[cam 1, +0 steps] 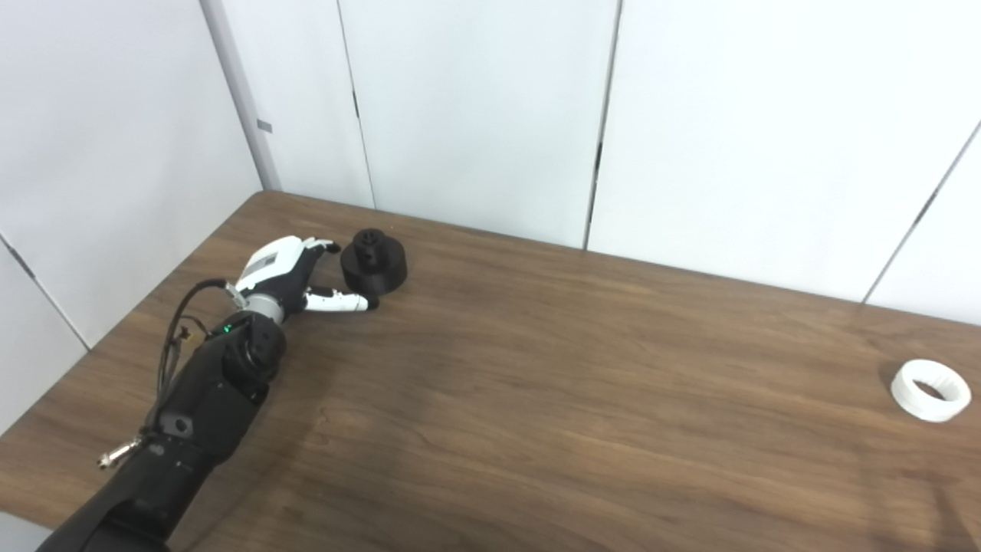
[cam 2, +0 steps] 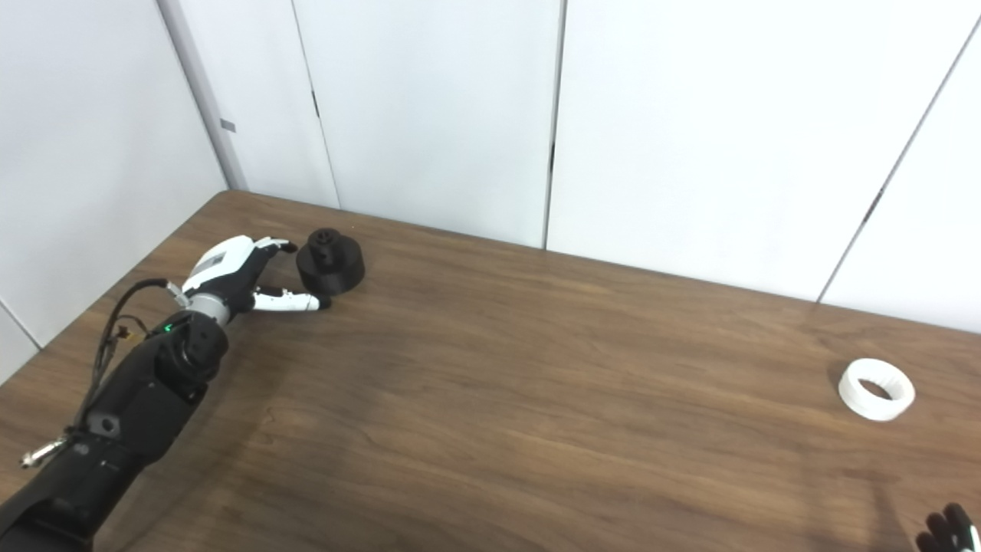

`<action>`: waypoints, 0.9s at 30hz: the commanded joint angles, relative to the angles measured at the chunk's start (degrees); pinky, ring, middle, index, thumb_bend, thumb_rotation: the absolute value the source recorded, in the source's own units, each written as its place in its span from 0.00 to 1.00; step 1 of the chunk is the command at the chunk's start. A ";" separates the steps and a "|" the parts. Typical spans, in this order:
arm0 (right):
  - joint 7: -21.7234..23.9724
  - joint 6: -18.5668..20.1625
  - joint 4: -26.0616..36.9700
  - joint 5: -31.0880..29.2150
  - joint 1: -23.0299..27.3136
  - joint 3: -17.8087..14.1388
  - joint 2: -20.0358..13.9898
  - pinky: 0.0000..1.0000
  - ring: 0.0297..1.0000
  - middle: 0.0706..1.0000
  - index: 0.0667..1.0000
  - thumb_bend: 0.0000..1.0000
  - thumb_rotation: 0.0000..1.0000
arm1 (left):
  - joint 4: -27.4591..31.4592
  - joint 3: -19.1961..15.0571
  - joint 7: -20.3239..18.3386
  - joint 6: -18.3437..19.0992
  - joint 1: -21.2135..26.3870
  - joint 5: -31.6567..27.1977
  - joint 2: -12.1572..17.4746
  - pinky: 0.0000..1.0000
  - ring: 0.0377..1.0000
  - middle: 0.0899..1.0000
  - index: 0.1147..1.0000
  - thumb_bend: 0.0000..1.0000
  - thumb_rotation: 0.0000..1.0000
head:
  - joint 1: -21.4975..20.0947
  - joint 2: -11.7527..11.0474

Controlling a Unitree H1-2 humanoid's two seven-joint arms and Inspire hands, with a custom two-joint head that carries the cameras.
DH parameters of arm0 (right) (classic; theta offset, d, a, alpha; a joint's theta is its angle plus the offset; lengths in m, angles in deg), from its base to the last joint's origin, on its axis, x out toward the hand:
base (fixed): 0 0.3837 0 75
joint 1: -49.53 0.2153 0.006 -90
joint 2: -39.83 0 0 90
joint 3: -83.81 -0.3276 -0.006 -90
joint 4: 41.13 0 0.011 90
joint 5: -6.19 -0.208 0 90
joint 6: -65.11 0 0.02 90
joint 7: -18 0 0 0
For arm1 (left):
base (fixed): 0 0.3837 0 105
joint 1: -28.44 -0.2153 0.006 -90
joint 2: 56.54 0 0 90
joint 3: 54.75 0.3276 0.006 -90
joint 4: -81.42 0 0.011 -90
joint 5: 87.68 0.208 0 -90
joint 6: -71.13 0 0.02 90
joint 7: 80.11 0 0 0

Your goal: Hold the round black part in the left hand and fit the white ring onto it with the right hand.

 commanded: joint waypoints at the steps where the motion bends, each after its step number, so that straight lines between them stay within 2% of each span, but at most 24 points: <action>1: -0.62 0.16 1.28 -0.13 0.31 -0.13 -0.14 1.00 1.00 1.00 1.00 0.65 1.00 | -0.06 -0.60 1.66 -1.45 2.94 0.06 1.50 1.00 1.00 0.96 0.85 1.00 0.52 | 0.01 0.04; 10: -0.79 0.06 1.32 0.71 0.33 0.16 -0.17 1.00 1.00 1.00 0.99 0.64 1.00 | -4.44 -0.37 5.91 -2.35 4.19 1.17 0.34 1.00 0.98 0.93 0.83 1.00 0.50 | -0.32 -0.22; 16: -1.14 -0.79 0.62 1.88 0.54 0.51 0.13 1.00 1.00 0.99 0.98 0.63 1.00 | -9.74 -2.82 8.87 -3.02 6.27 -2.23 -2.41 0.99 0.98 0.93 0.83 1.00 0.46 | -1.18 -0.36; 20: -1.56 -0.93 0.61 3.11 0.53 0.74 0.26 1.00 1.00 0.98 0.97 0.64 1.00 | -12.94 -3.78 11.05 -5.35 7.29 -4.35 -3.78 0.95 0.97 0.92 0.81 1.00 0.43 | -1.40 -0.33; 24: -1.70 -1.48 0.68 3.80 0.30 1.08 0.06 1.00 1.00 0.98 0.98 0.64 1.00 | -15.35 -3.14 12.10 -8.05 7.93 -5.13 -4.23 0.95 0.96 0.91 0.80 1.00 0.45 | -1.58 -0.26; 27: -1.88 -1.40 1.06 4.34 0.19 1.18 0.04 1.00 1.00 0.98 0.97 0.64 1.00 | -16.63 -2.03 12.65 -8.88 8.53 -4.54 -4.31 0.99 0.95 0.89 0.79 1.00 0.44 | -1.70 -0.20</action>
